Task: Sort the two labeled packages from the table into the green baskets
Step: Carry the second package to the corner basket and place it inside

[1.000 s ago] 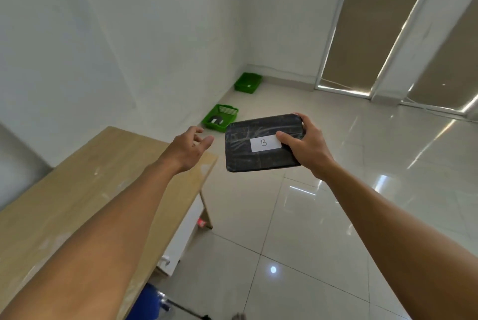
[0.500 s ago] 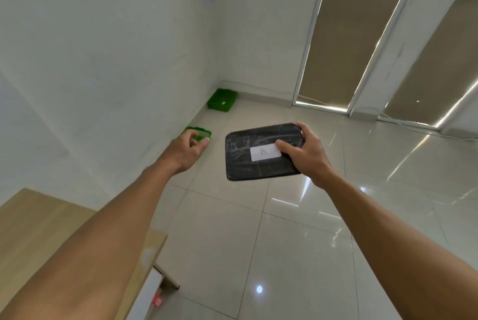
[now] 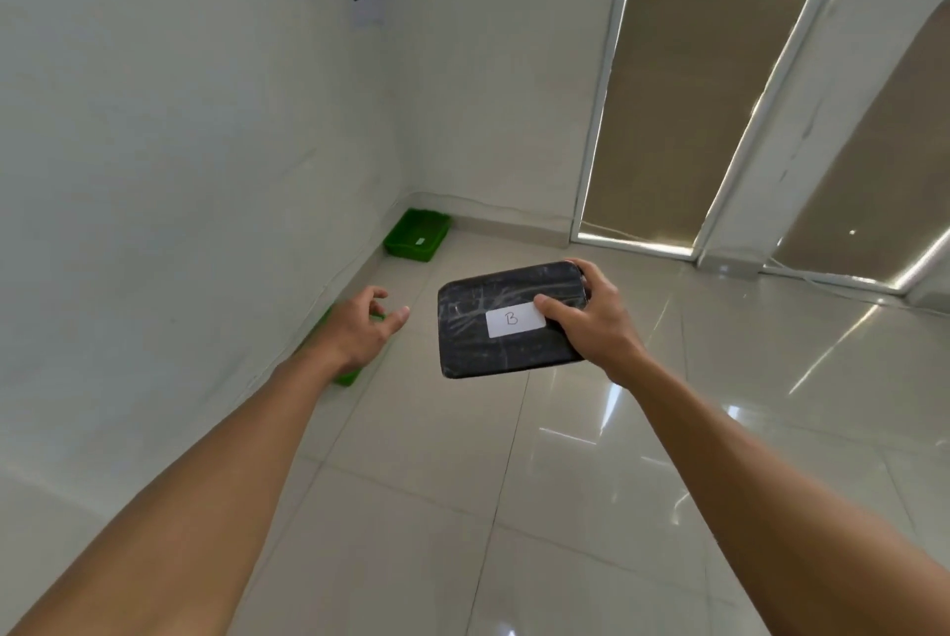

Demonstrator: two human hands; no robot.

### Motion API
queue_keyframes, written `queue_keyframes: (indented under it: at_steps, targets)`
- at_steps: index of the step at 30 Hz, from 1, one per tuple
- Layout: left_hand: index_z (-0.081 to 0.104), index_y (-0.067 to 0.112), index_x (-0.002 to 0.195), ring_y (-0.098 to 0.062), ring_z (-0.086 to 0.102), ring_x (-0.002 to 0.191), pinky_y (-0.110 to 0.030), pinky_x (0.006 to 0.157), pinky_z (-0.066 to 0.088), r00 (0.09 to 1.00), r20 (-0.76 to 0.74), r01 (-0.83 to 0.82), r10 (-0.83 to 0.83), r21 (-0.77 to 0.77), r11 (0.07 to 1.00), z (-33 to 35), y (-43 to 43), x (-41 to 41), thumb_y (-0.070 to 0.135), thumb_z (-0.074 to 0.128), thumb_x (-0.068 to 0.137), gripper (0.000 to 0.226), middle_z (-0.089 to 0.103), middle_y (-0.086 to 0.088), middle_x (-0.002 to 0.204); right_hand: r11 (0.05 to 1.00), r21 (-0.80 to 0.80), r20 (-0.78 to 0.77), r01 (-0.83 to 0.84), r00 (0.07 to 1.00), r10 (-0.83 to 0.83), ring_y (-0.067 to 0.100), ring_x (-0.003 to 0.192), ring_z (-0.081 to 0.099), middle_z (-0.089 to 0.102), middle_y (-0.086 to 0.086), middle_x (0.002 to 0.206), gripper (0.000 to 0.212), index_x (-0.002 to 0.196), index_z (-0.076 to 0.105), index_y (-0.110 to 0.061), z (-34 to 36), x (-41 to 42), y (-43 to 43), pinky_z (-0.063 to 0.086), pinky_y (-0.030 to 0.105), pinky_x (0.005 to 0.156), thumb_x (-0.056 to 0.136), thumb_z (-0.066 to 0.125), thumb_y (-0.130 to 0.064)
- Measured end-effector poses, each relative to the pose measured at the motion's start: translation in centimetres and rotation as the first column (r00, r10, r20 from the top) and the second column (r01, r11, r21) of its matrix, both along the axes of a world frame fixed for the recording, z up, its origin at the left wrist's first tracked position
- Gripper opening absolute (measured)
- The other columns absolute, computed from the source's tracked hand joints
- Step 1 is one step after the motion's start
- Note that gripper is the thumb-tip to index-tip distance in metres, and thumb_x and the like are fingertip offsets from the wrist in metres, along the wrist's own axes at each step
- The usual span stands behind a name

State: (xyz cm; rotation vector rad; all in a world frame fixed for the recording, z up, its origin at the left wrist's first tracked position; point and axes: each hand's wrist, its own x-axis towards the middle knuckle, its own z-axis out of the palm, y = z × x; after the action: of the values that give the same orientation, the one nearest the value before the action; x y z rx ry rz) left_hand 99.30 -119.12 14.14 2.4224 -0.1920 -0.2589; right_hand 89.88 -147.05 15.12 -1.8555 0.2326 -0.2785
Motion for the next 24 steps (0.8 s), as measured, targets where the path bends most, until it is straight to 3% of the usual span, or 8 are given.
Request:
queue_keyframes:
  at_steps: [6,12,19,24]
  targets:
    - [0.045,0.017,0.138,-0.025,0.057,0.116,-0.042,0.097,0.047,0.999,-0.019,-0.050,0.050,-0.021,0.999,-0.3,-5.0,9.6,0.052,0.056,0.091,0.060,0.056,-0.009,0.133,0.998,-0.009,-0.012,-0.059,0.998,0.059,0.014,0.095,0.066,0.063,-0.002,0.107,0.050,0.130,0.049,-0.022,0.3,11.5,-4.9,0.060,0.028,0.068,0.087,0.073,-0.024]
    - [0.042,0.018,0.140,-0.025,0.056,0.119,-0.045,0.100,0.047,0.997,-0.035,-0.070,0.070,-0.014,0.997,-1.8,-7.3,21.3,0.051,0.055,0.091,0.060,0.051,-0.008,0.140,0.995,0.023,-0.031,-0.096,0.995,0.097,0.012,0.094,0.065,0.062,-0.005,0.105,0.050,0.132,0.048,-0.022,-1.2,24.4,-6.5,0.057,0.022,0.064,0.088,0.073,-0.022]
    - [0.040,0.019,0.142,-0.025,0.054,0.123,-0.042,0.098,0.046,0.994,-0.082,-0.070,0.067,-0.026,0.997,-2.9,-8.3,36.5,0.048,0.055,0.093,0.059,0.048,-0.008,0.144,0.998,0.027,-0.102,-0.058,0.993,0.060,0.015,0.094,0.067,0.064,0.003,0.112,0.053,0.133,0.049,-0.021,-2.0,39.1,-7.6,0.057,0.020,0.059,0.087,0.074,-0.024]
    - [0.039,0.017,0.143,-0.027,0.051,0.127,-0.045,0.103,0.043,0.992,-0.093,-0.087,0.084,-0.037,0.995,-3.3,-8.4,46.7,0.047,0.054,0.093,0.060,0.046,-0.009,0.148,0.997,0.034,-0.131,-0.062,0.989,0.066,0.017,0.094,0.069,0.065,0.002,0.111,0.052,0.132,0.050,-0.022,-2.0,49.7,-7.8,0.060,0.026,0.061,0.086,0.075,-0.024]
